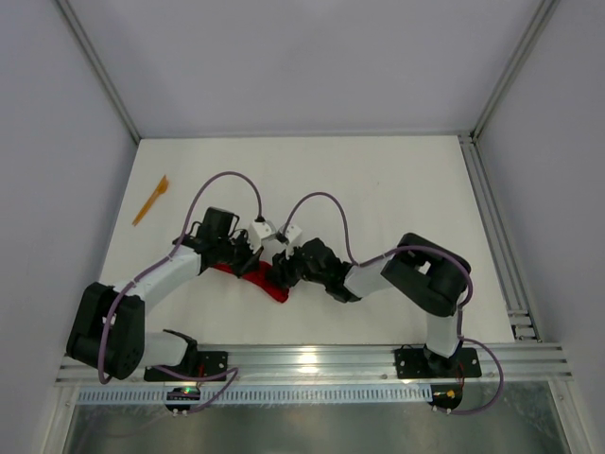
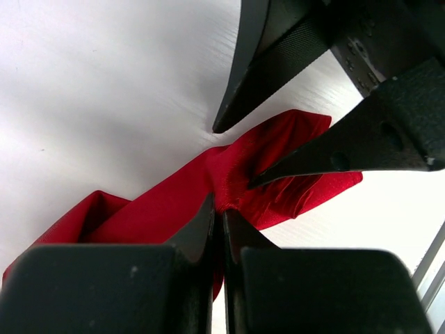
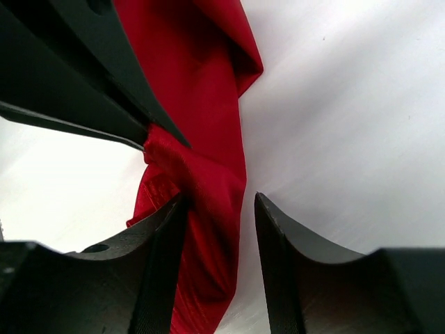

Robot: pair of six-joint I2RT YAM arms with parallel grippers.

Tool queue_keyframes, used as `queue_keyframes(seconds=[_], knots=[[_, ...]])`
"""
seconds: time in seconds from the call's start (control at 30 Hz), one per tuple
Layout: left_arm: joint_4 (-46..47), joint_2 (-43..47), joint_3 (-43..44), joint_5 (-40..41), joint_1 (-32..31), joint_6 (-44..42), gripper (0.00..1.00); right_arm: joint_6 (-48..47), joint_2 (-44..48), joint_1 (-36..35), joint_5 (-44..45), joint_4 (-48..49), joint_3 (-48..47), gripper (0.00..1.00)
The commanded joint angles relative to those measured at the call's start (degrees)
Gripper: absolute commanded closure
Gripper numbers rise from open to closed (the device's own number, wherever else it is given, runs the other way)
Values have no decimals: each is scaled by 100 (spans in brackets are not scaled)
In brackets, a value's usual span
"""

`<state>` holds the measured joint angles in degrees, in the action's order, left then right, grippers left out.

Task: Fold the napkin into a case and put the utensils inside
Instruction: Grasp the top corner of the smaller rectangle folded napkin.

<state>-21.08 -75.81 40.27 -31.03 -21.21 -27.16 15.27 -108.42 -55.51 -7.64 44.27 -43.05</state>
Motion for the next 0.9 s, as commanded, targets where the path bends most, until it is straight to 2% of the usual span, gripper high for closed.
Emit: queue_keyframes(seconds=[0.0,0.1,0.2,0.23,0.27,0.37,0.5,0.67,0.7,0.77,0.87], knots=[[192,31,244,-466,-85,8,100,-6,-126,-92,-10,108,-301,51],[218,57,253,-483,-85,0,100,20,-205,-83,-18,169,-301,51],[245,66,262,-536,-76,70,100,81,-389,-83,-167,152,-484,57],[245,66,262,-553,-76,88,100,116,-442,-83,-203,100,-529,61],[227,66,279,-571,-76,105,100,152,-478,-83,-168,117,-529,73],[210,136,271,-641,20,105,100,336,-452,13,-10,353,-275,90],[52,163,279,-721,284,-87,100,293,-285,127,139,293,7,97],[-492,67,376,-861,293,-702,100,82,-285,110,368,-287,-239,97],[-659,32,385,-853,293,-808,92,73,-285,101,394,-261,-239,97],[-713,14,350,-826,284,-984,84,-6,-259,40,482,-244,-239,97],[-932,40,350,-975,293,-1317,59,-146,-180,-57,597,-191,-222,97]])
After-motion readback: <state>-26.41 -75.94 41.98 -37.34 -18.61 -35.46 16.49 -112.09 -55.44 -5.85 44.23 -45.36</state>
